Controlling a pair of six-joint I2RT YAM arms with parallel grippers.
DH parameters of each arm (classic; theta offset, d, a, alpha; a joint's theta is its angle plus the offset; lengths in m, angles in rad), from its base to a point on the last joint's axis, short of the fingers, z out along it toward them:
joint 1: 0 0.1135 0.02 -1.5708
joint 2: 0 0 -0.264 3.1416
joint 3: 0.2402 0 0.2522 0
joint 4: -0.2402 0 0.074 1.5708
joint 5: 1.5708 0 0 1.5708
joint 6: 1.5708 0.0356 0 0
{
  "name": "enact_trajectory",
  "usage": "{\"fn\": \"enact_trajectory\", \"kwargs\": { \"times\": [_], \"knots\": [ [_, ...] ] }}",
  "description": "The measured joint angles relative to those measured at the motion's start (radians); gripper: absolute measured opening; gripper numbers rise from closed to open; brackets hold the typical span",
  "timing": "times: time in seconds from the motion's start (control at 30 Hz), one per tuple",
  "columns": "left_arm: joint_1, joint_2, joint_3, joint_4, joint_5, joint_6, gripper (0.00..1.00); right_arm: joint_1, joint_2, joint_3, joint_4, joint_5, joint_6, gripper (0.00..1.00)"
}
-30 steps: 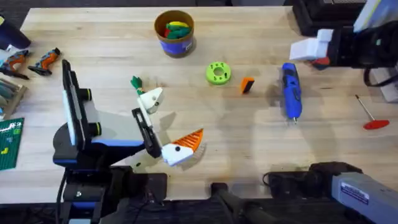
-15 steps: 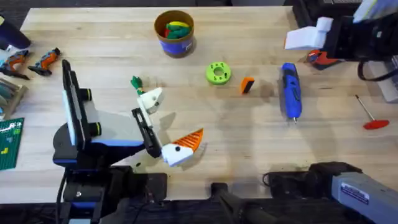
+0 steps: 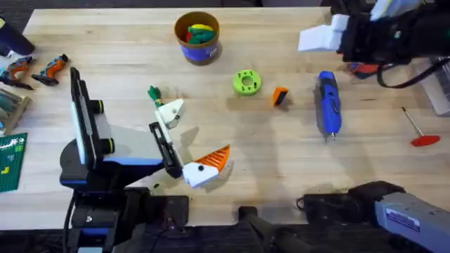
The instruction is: Pick up the gripper from the table and insert it into the empty holder that is missing its gripper. Then pick up a screw, insert it into the mounting hole, and use the screwdriver to tighten it. Finally, clean up the table by picking up the vegetable and placing it into the bucket.
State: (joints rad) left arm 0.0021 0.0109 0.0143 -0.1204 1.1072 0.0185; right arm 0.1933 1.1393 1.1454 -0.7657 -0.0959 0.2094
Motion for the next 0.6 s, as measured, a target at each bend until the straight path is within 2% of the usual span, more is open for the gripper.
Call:
{"fn": "enact_trajectory", "kwargs": {
  "times": [0.2, 0.23, 0.3, 0.6],
  "knots": [
    [0.000, 0.000, 0.000, 0.000, 0.000, 0.000, 0.986, 0.125, 0.000, 0.000, -0.005, 0.111, 0.092, 0.976],
    [0.000, 0.000, 0.000, 0.000, 0.000, 0.000, 0.986, 0.182, 0.000, 0.000, -0.003, 0.148, 0.116, 0.978],
    [0.000, 0.000, 0.000, 0.000, 0.000, 0.000, 0.986, 0.221, 0.000, 0.000, -0.022, 0.190, 0.136, 0.978],
    [0.000, 0.000, 0.000, 0.000, 0.000, 0.000, 0.985, 0.230, 0.000, 0.000, -0.134, 0.150, 0.169, 0.979]
  ]
}}
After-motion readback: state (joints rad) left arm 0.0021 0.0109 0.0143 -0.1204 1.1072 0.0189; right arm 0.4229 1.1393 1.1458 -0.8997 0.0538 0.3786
